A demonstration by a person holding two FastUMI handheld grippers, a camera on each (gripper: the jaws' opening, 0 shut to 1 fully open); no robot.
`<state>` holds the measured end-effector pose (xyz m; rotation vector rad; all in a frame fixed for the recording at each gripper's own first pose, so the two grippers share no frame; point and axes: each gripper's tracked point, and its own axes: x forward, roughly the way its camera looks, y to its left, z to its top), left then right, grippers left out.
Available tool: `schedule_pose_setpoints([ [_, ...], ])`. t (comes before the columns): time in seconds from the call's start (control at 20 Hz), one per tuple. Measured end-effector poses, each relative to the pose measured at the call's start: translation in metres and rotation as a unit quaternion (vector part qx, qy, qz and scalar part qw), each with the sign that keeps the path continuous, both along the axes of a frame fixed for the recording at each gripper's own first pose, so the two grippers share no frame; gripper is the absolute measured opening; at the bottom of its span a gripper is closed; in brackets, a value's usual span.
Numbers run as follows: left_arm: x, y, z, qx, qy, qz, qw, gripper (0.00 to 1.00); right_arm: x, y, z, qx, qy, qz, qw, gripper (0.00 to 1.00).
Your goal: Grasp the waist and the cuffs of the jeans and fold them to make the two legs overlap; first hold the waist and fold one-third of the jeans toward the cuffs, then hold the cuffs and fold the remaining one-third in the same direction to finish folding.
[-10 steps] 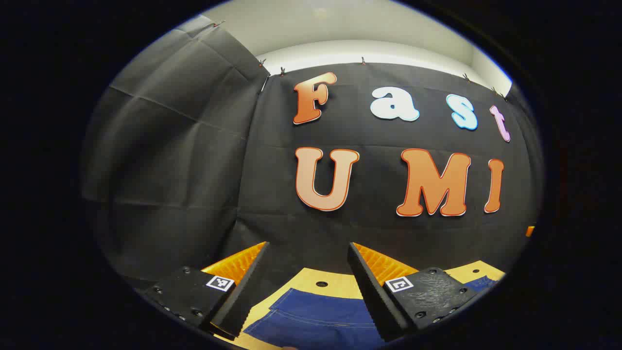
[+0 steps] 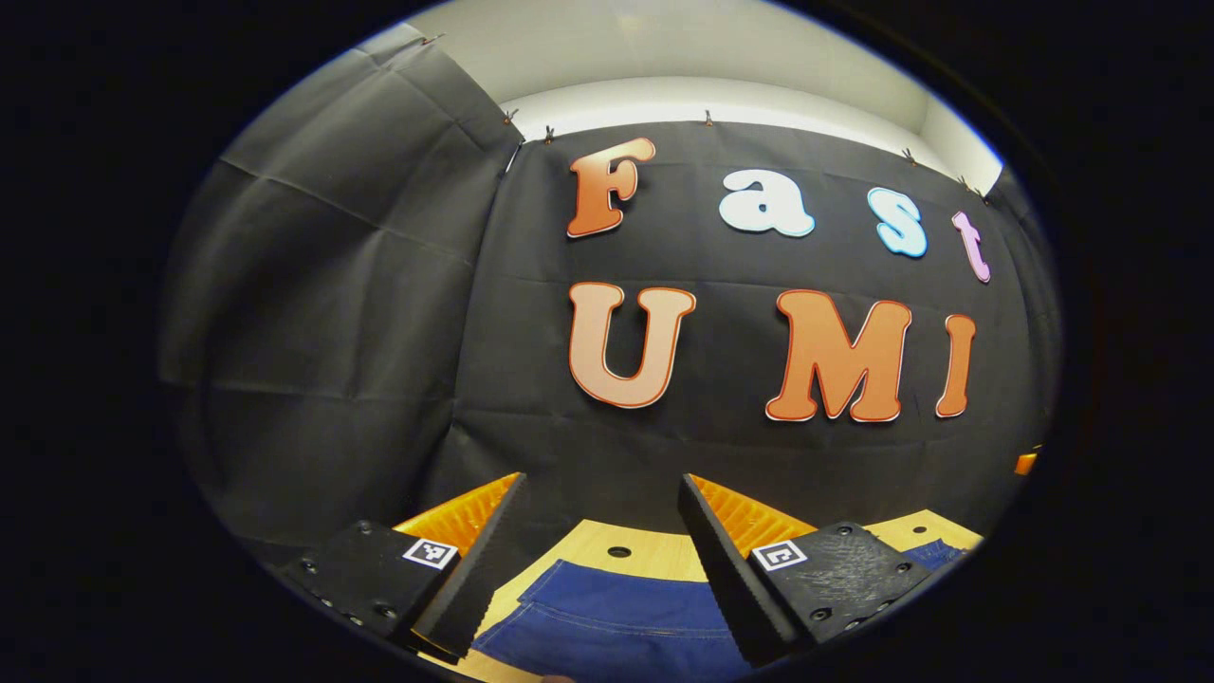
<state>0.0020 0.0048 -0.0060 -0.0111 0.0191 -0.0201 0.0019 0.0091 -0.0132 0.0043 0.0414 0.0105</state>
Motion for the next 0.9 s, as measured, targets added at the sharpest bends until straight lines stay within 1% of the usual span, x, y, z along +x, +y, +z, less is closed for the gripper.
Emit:
schedule_pose_setpoints([
  [0.05, 0.001, 0.003, 0.0, 0.001, 0.002, 0.003, 1.0, 0.97, 0.001, 0.002, 0.002, 0.002, -0.003, 0.001, 1.0, 0.96],
  [0.1, 0.001, 0.004, -0.002, 0.001, 0.003, 0.005, 1.0, 0.94, 0.002, 0.004, 0.005, 0.003, -0.006, 0.002, 1.0, 0.96],
  [0.15, 0.002, 0.005, -0.003, 0.0, 0.006, 0.005, 1.0, 0.94, 0.003, 0.006, 0.005, 0.002, -0.007, 0.004, 1.0, 1.0],
  [0.2, 0.002, 0.006, -0.005, 0.0, 0.008, 0.006, 1.0, 0.97, 0.003, 0.008, 0.004, 0.001, -0.006, 0.005, 1.0, 1.0],
  [0.25, 0.002, 0.006, -0.005, -0.001, 0.009, 0.007, 1.0, 0.97, 0.004, 0.008, 0.002, 0.0, -0.003, 0.005, 1.0, 0.96],
  [0.35, 0.004, 0.006, -0.007, 0.002, 0.01, 0.007, 1.0, 0.97, 0.004, 0.011, -0.002, -0.002, 0.004, 0.008, 1.0, 0.96],
  [0.45, 0.005, 0.01, -0.008, 0.014, 0.009, 0.01, 1.0, 0.96, 0.005, 0.012, -0.005, -0.004, 0.008, 0.01, 1.0, 0.96],
  [0.5, 0.006, 0.012, -0.009, 0.021, 0.01, 0.011, 1.0, 0.97, 0.005, 0.012, -0.006, -0.006, 0.009, 0.009, 1.0, 1.0],
  [0.55, 0.006, 0.013, -0.009, 0.027, 0.012, 0.01, 1.0, 0.97, 0.006, 0.01, -0.006, -0.008, 0.01, 0.007, 1.0, 1.0],
  [0.6, 0.007, 0.014, -0.011, 0.034, 0.012, 0.011, 0.999, 0.94, 0.006, 0.009, -0.006, -0.008, 0.01, 0.006, 1.0, 0.96],
  [0.75, 0.008, 0.013, -0.015, 0.063, 0.015, -0.001, 0.998, 0.94, 0.007, 0.01, -0.009, -0.002, 0.016, 0.009, 1.0, 0.96],
  [0.8, 0.009, 0.011, -0.021, 0.082, 0.02, -0.008, 0.996, 0.96, 0.008, 0.01, -0.011, -0.003, 0.019, 0.009, 1.0, 0.96],
  [0.85, 0.01, 0.013, -0.025, 0.108, 0.024, -0.011, 0.994, 0.94, 0.008, 0.01, -0.013, -0.005, 0.022, 0.009, 1.0, 0.96],
  [0.9, 0.009, 0.015, -0.031, 0.14, 0.028, -0.017, 0.99, 0.97, 0.009, 0.01, -0.015, -0.007, 0.025, 0.009, 1.0, 0.96],
])
